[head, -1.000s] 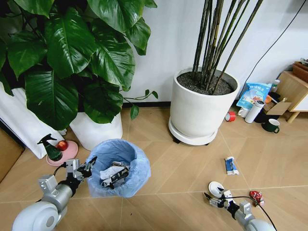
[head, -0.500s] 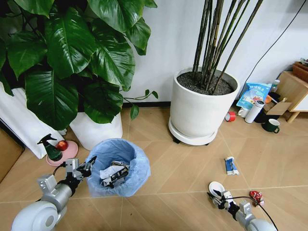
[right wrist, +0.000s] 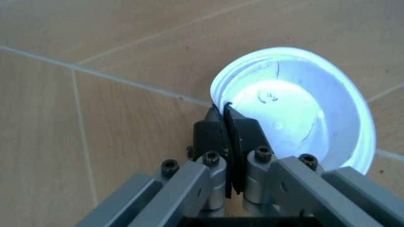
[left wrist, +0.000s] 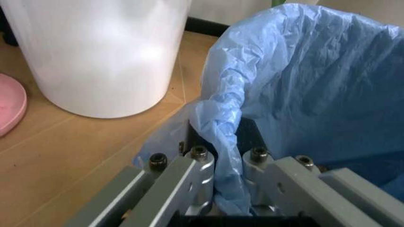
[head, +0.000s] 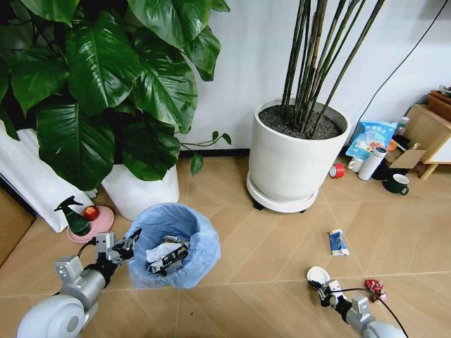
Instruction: Pick up the trash bin and place the garbage on the floor into it.
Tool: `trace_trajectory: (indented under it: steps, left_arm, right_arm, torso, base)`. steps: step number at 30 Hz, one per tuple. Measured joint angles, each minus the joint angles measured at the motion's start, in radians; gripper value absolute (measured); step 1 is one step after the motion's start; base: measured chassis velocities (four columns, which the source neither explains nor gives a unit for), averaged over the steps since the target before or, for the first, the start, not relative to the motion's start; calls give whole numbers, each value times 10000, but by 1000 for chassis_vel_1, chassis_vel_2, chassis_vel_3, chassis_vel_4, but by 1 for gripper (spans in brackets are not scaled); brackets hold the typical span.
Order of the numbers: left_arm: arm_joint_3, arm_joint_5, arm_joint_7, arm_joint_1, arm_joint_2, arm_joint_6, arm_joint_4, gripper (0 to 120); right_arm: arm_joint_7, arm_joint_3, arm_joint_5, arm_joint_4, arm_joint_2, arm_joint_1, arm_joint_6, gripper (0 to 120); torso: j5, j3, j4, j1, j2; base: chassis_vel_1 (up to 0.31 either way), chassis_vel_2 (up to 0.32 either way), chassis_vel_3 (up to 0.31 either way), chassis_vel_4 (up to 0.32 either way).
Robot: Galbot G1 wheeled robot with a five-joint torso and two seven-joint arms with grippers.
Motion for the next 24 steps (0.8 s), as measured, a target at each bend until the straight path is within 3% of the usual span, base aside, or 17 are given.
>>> trace_trajectory:
  steps: [14, 19, 24]
  left_arm:
    - [136, 59, 14, -38, -17, -15, 77, 0]
    - [543, 64, 14, -172, 252, -66, 337, 0]
    - [706, -46, 13, -252, 580, -69, 364, 0]
  right_arm:
    - [-290, 659, -178, 921, -137, -465, 333, 0]
    - [-1258, 1595, 286, 3265, -596, -850, 509, 0]
    - [-2091, 1358, 1616, 4922, -1165, -291, 695, 0]
  torso:
    - [-5, 0, 0, 0, 0]
    - [-12, 0, 0, 0, 0]
    - [-8, 0, -2, 0, 0]
  base:
    - [0, 0, 0, 0]
    - [0, 0, 0, 0]
    - [0, 0, 0, 0]
